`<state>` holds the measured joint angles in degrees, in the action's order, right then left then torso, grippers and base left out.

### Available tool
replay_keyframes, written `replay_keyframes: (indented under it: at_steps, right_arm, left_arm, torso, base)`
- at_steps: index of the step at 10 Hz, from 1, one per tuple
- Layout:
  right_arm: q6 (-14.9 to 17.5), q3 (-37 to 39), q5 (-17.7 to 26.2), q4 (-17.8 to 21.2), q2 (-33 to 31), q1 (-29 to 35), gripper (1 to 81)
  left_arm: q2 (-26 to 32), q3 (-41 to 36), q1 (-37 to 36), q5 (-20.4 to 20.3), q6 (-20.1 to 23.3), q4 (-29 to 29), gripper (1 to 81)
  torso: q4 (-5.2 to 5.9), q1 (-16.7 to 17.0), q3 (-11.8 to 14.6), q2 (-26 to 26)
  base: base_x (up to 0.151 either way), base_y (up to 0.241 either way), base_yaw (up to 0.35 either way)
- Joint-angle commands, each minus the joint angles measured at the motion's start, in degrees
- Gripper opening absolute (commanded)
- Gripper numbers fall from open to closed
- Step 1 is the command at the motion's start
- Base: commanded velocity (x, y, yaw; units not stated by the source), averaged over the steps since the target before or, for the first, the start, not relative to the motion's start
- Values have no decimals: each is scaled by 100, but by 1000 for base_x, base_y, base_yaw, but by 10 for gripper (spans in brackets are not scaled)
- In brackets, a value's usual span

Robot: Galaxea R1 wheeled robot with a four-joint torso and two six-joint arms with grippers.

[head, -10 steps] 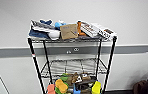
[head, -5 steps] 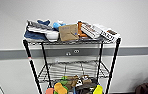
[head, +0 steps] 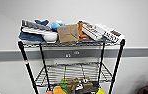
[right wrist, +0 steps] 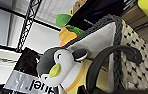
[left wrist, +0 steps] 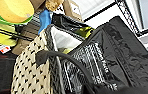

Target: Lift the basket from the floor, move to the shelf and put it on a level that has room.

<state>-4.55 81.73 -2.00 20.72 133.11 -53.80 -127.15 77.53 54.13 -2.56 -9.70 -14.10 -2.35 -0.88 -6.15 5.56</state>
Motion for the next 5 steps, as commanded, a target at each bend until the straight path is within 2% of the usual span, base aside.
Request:
replay_keyframes:
  at_steps: [1, 2, 5]
  right_arm:
    - [-72, -430, 94, -86, -54, 716, 10]
    - [-72, -430, 94, -86, -62, 716, 10]
    - [-64, -474, 103, -104, -53, 742, 10]
  left_arm:
    - [75, -528, -785, -87, -5, 83, 10]
    - [75, -528, -794, -87, -5, 83, 10]
    - [75, -537, -785, -87, -5, 83, 10]
  torso:
    - [0, 0, 0, 0]
    - [0, -2, 0, 0]
    - [0, -2, 0, -2]
  base:
    - [86, 0, 0]
    - [69, 0, 0]
    - [0, 0, 0]
